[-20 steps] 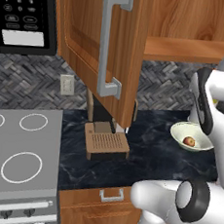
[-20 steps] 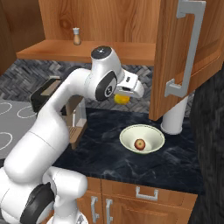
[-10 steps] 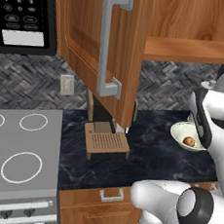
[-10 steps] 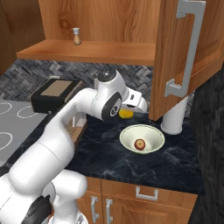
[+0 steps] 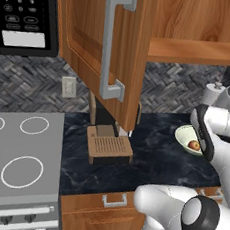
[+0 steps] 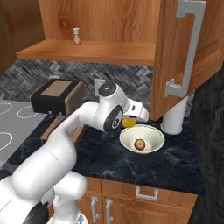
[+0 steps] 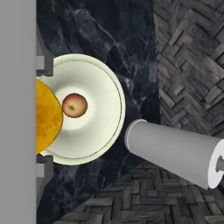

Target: Open the cabinet. Pick the apple and mango from the cabinet and place them into the bowl. Then close the cabinet.

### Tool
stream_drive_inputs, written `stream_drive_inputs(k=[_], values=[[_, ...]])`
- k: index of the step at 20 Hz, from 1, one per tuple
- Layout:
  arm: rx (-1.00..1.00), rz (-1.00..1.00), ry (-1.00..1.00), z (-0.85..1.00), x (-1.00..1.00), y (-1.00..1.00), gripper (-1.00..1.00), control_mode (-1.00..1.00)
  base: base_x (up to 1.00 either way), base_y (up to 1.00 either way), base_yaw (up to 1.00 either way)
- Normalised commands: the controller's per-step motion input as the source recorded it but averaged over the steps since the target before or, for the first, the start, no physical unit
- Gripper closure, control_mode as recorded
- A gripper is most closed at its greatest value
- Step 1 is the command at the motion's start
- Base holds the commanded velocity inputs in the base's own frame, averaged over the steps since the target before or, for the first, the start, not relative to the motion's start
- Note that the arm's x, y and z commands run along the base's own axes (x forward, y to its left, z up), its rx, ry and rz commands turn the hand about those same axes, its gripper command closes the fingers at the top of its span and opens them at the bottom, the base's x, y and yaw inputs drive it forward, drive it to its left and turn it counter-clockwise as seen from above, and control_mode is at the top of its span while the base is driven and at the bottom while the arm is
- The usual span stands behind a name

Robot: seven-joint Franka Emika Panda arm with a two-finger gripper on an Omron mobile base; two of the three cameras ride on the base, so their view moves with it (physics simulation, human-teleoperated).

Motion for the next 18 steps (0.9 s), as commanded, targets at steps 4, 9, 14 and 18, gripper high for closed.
stream_drive_inputs(k=[4,9,14,18], values=[[0.00,0.00,0.01,-0.22,0.00,0.00,1.00,-1.00,0.00,0.00,0.00],[0.00,0.00,0.00,-0.27,0.06,0.00,1.00,-1.00,0.00,0.00,0.00],[0.00,0.00,0.00,-0.22,0.07,0.00,1.00,-1.00,0.00,0.00,0.00],[0.01,0.00,0.01,-0.14,0.15,0.00,1.00,-1.00,0.00,0.00,0.00]])
